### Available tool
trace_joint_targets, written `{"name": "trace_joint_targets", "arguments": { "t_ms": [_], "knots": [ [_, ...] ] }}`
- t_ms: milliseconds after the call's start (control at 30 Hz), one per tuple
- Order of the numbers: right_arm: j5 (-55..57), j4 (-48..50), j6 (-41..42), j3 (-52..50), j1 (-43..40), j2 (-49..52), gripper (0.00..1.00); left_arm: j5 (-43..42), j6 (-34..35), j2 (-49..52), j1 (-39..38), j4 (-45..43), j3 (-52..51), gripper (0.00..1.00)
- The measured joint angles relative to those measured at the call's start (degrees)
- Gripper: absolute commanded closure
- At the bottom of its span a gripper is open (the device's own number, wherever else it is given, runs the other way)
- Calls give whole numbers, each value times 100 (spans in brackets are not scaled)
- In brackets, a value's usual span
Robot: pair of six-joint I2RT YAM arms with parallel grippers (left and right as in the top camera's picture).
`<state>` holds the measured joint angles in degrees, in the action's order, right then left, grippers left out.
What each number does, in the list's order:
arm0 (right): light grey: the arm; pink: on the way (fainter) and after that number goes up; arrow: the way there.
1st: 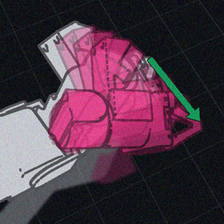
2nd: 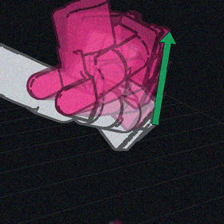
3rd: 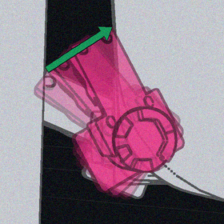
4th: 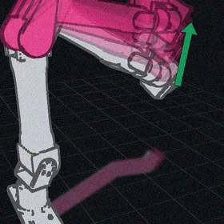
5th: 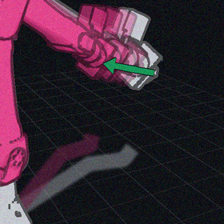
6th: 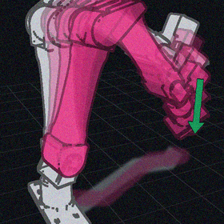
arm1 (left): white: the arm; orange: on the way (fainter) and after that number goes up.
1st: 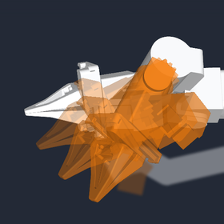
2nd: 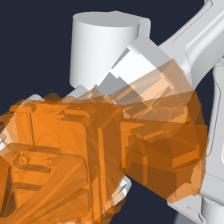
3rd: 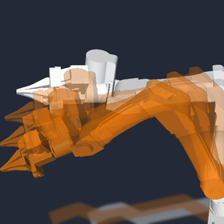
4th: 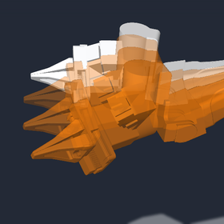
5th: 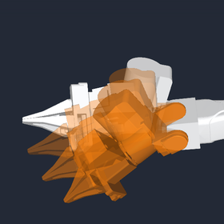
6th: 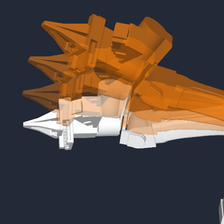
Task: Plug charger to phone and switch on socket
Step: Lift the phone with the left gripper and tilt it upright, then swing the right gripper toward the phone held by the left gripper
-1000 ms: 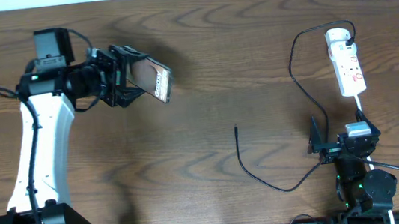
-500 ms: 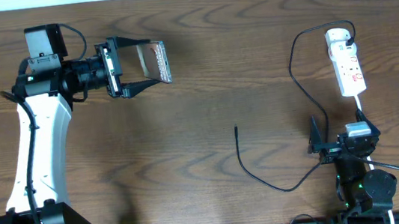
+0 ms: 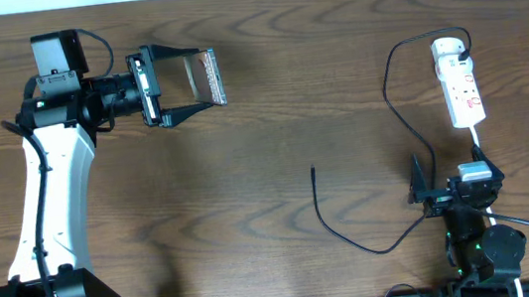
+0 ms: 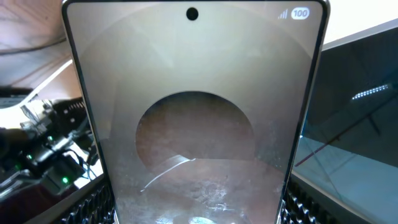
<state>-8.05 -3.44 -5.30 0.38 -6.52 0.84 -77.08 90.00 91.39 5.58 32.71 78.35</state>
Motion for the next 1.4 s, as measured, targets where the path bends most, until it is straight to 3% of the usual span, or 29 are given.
{"name": "trace_joint_targets", "arguments": {
  "t_ms": [133,433,733,967,1400],
  "knots": [
    [0,2,0,0,0,0,1,258,-518,0,0,2,0,93],
    [-2,0,0,0,2,0,1,1464,-2806,0,0,457,0,93],
    [-2,2,0,0,0,0,1,3891,-4256,0,-13,1965,0,93],
    [2,2,-9,0,2,0,1,5160,-4658,0,-153,2151,0,93],
    [72,4,-166,0,0,0,1,5501,-4747,0,-367,2151,0,93]
  ]
}}
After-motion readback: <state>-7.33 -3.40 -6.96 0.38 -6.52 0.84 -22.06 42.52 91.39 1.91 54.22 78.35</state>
